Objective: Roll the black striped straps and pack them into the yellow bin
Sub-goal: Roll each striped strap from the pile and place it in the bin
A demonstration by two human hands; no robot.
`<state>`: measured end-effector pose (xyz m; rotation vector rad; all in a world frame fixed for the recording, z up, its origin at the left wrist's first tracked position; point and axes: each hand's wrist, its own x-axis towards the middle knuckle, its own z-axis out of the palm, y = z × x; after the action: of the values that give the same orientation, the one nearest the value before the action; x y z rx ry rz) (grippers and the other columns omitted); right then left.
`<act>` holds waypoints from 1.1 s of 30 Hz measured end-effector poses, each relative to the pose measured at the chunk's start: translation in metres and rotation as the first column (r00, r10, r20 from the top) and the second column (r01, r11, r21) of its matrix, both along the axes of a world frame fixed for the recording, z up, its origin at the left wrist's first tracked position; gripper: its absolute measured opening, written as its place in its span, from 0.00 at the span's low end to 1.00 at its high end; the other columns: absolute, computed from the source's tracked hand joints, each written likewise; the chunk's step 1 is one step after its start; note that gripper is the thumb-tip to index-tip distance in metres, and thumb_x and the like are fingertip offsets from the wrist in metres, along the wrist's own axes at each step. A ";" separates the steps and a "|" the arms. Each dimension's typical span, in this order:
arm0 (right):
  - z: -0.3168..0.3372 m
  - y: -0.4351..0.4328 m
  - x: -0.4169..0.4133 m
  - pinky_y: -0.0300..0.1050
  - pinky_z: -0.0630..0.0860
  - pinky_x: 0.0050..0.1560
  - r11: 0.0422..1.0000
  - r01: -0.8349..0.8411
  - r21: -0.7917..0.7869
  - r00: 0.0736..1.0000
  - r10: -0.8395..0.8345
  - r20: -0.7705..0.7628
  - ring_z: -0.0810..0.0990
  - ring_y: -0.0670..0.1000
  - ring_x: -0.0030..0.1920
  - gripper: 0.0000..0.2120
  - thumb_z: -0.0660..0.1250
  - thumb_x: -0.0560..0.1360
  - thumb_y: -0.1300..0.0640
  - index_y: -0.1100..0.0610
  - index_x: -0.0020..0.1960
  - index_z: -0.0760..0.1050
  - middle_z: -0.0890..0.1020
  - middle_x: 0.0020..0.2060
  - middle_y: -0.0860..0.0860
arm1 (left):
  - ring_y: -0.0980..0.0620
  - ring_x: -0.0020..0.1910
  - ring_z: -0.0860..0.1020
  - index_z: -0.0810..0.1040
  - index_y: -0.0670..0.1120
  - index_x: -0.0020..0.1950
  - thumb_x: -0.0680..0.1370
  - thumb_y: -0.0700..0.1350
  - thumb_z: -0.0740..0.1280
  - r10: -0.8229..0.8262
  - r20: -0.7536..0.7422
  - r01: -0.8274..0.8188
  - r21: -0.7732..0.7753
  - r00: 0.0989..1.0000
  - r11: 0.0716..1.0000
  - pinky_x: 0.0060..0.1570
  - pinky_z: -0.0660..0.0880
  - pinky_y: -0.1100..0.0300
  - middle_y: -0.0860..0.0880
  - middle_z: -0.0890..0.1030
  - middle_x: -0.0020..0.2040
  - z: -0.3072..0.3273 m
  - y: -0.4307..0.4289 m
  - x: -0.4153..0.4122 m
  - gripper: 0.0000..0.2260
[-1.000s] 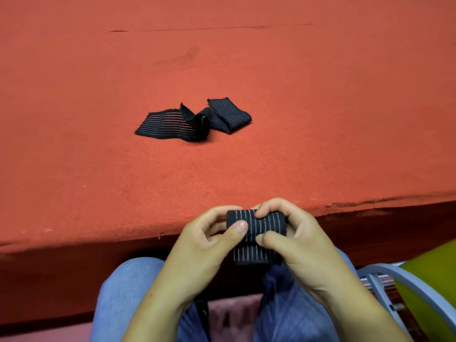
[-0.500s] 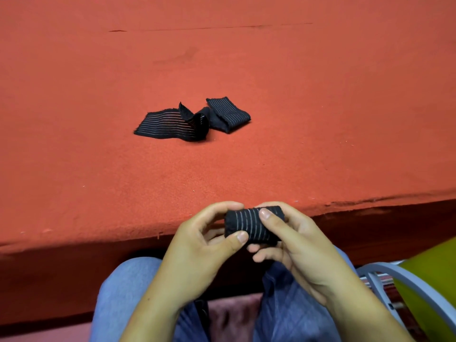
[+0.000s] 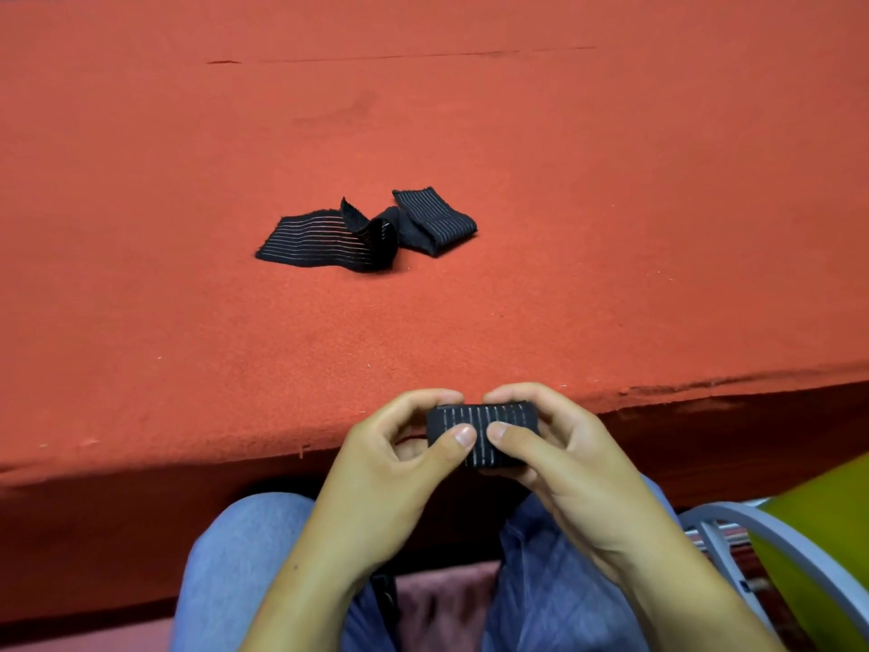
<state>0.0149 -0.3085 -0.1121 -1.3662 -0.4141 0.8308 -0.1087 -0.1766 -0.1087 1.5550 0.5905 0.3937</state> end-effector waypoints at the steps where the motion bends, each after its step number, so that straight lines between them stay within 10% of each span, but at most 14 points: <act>1: 0.001 0.000 0.000 0.57 0.80 0.61 1.000 -0.007 -0.003 1.000 0.007 -0.002 0.85 0.54 0.51 0.12 0.74 0.70 0.57 0.52 0.53 0.84 0.87 0.50 0.58 | 0.52 0.48 0.87 0.84 0.56 0.56 0.76 0.46 0.75 0.011 0.009 -0.011 -0.009 1.000 1.000 0.51 0.80 0.59 0.50 0.88 0.50 0.000 0.000 0.000 0.11; 12: 0.003 -0.002 0.000 0.55 0.81 0.50 0.999 0.031 -0.036 0.999 -0.030 0.014 0.85 0.55 0.46 0.08 0.75 0.71 0.51 0.53 0.48 0.85 0.86 0.45 0.61 | 0.58 0.44 0.85 0.85 0.51 0.55 0.77 0.41 0.74 0.025 0.018 -0.025 0.028 1.000 0.999 0.45 0.77 0.68 0.52 0.88 0.49 0.001 -0.004 -0.001 0.09; 19: 0.003 -0.001 0.000 0.45 0.78 0.48 0.996 0.078 -0.042 0.985 -0.071 0.154 0.83 0.48 0.43 0.06 0.74 0.76 0.64 0.54 0.43 0.85 0.88 0.44 0.57 | 0.53 0.54 0.85 0.85 0.56 0.56 0.75 0.57 0.69 0.014 -0.026 -0.013 0.028 1.000 1.000 0.58 0.81 0.45 0.53 0.87 0.52 0.000 -0.002 0.004 0.12; 24: 0.006 -0.001 -0.002 0.44 0.77 0.51 0.999 0.031 -0.034 0.992 -0.027 0.126 0.83 0.49 0.47 0.05 0.75 0.72 0.59 0.51 0.46 0.84 0.87 0.50 0.56 | 0.60 0.46 0.85 0.86 0.52 0.54 0.78 0.42 0.73 0.083 -0.003 -0.082 0.039 0.997 0.996 0.47 0.76 0.67 0.55 0.88 0.49 -0.002 -0.004 0.005 0.07; 33: 0.024 -0.019 0.011 0.44 0.81 0.56 0.961 -0.124 -0.247 0.969 0.171 0.177 0.88 0.47 0.52 0.10 0.75 0.77 0.58 0.51 0.57 0.85 0.89 0.50 0.48 | 0.58 0.53 0.85 0.83 0.52 0.60 0.75 0.36 0.75 0.014 0.039 -0.017 0.074 0.999 0.997 0.52 0.75 0.73 0.57 0.87 0.53 0.012 -0.005 0.001 0.16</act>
<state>0.0258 -0.3270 -0.0881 -1.6604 -0.5934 0.8913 -0.1074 -0.1820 -0.0962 1.6116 0.5634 0.4610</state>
